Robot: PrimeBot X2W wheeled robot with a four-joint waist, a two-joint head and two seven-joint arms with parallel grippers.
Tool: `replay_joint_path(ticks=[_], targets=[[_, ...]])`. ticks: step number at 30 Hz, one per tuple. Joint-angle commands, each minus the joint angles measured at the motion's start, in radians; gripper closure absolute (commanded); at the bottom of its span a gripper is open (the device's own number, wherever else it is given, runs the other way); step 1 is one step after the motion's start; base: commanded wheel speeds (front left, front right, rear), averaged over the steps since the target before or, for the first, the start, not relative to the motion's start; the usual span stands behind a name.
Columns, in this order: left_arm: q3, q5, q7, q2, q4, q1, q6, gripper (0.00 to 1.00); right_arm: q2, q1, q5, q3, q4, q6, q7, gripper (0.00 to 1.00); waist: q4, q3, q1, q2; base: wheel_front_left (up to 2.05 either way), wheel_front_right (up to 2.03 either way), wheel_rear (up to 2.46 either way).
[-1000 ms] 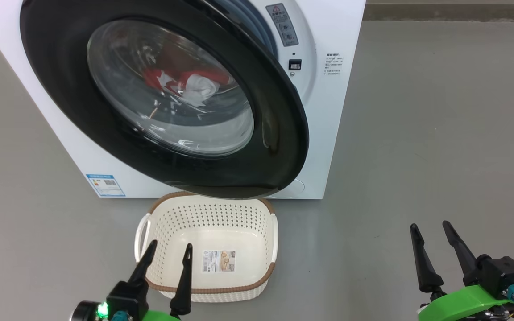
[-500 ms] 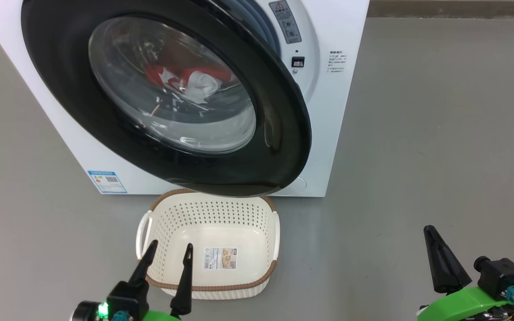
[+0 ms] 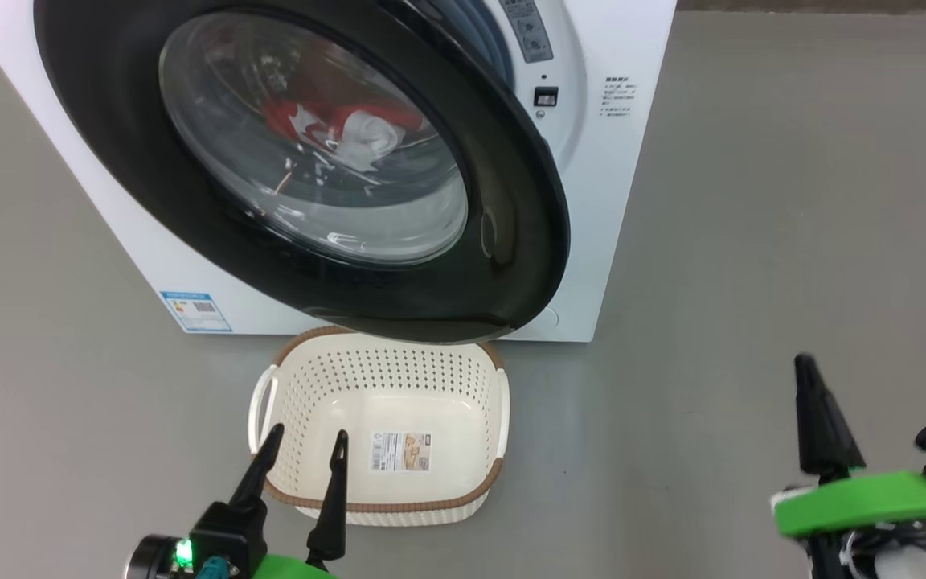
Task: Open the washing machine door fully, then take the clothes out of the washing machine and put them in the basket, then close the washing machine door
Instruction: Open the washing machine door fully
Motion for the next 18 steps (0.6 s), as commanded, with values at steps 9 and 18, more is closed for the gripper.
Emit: replay_joint_path(ticks=[9,18], targets=[[0.023,-0.018,-0.012,0.011,-0.051,-0.061,0.007,0.00,-0.010,-0.178,0.632,0.006,-0.065,0.001,0.066,1.00,0.023,0.049,0.0000,0.0000,0.00,0.00,0.00],[0.014,-0.016,-0.012,0.011,-0.069,-0.098,0.005,0.00,-0.017,-0.361,1.021,-0.086,0.021,0.001,0.262,1.00,0.048,0.103,0.0000,0.0000,0.00,0.00,0.00]])
